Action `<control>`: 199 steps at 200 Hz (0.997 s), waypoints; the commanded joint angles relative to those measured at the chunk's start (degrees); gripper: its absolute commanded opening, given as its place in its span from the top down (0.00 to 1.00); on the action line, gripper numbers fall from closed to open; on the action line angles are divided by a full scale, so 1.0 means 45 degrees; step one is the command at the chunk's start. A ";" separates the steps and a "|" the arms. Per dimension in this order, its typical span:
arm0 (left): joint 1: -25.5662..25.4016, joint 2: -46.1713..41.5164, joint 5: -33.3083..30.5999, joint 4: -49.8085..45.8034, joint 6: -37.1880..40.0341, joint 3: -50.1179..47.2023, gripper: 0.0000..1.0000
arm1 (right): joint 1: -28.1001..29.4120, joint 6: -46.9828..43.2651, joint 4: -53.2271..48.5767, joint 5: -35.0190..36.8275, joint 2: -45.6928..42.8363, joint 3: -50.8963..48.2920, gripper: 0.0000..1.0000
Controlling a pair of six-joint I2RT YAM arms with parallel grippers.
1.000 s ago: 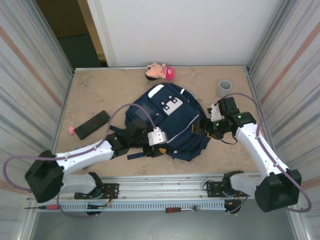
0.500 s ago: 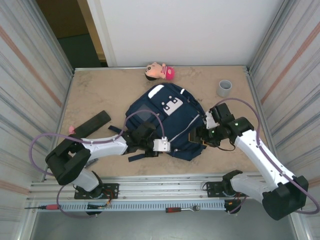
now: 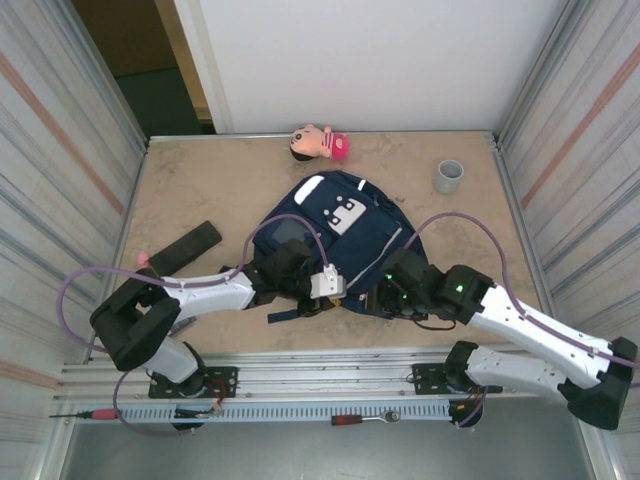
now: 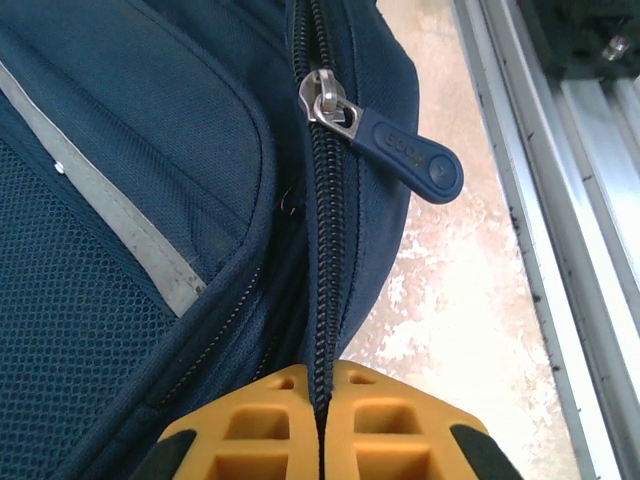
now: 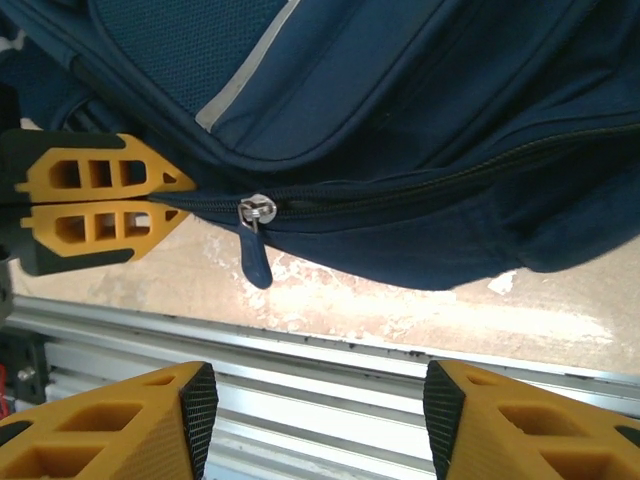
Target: Pack the student bag
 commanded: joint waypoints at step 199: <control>0.0115 0.0338 0.1915 0.0944 -0.1353 0.0592 1.00 | 0.0060 -0.1659 0.0624 0.2472 0.3689 0.1125 0.81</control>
